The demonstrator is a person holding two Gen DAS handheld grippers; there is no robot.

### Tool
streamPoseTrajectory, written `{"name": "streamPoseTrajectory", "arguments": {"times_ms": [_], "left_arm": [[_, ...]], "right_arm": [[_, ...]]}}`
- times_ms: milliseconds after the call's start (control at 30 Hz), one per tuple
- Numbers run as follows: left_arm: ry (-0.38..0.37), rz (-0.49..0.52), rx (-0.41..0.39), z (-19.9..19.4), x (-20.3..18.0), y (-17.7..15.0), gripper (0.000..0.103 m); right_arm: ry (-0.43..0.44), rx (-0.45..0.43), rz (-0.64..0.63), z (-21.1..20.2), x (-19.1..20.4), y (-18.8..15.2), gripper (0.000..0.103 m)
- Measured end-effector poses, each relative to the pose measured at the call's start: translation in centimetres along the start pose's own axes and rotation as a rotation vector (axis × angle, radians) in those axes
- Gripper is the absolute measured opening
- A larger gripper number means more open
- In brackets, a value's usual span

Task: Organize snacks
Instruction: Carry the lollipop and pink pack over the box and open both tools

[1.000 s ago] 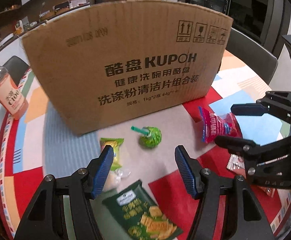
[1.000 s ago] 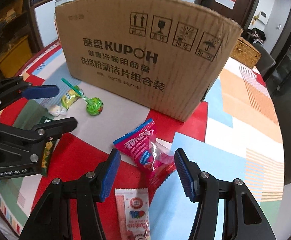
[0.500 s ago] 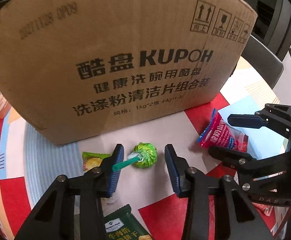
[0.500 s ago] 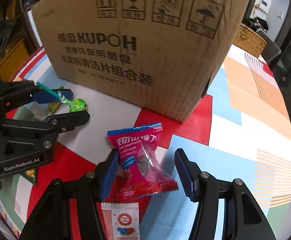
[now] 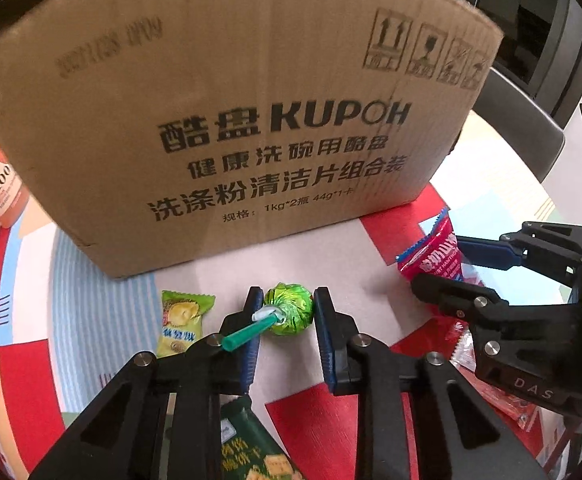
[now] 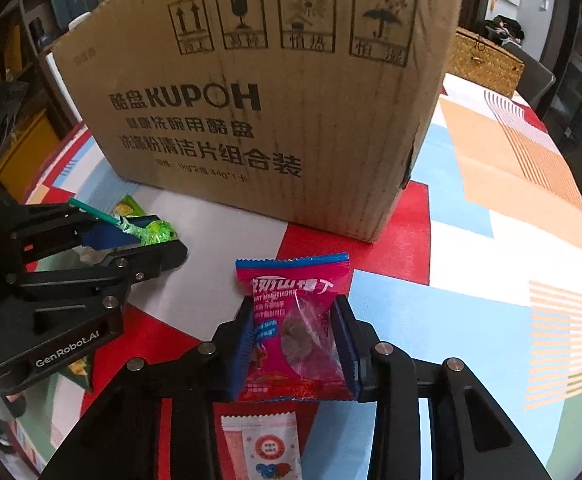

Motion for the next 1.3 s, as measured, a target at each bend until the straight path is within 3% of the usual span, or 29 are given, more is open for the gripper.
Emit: {"name": "streamPoseTrajectory", "arguments": {"times_ms": [667,1000,1300], "left_arm": [[0.028,-0.036,-0.22,-11.7,0.6,0.6,0.026],[0.039,-0.026,-0.346,-17.4,1.1,4.4,0.026],[0.088,0.003,-0.436,-20.2,2.2,8.8,0.026]], "right_arm": [[-0.007,-0.232,0.062,-8.0,2.2,2.1,0.037],[0.01,-0.408,0.047,-14.1,3.2,5.9,0.037],[0.024,-0.5,0.014,-16.7,3.8,10.7,0.037]]}}
Point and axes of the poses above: each gripper's, at about its wrist camera, not at the fingertips, and z roughly the way its jaws point, x to its left, y to its top, the point moved 9 cm from there along z, roughly the way its jaws point, and after that the axes turned 3 degrees about y, right-handed, at the moved point
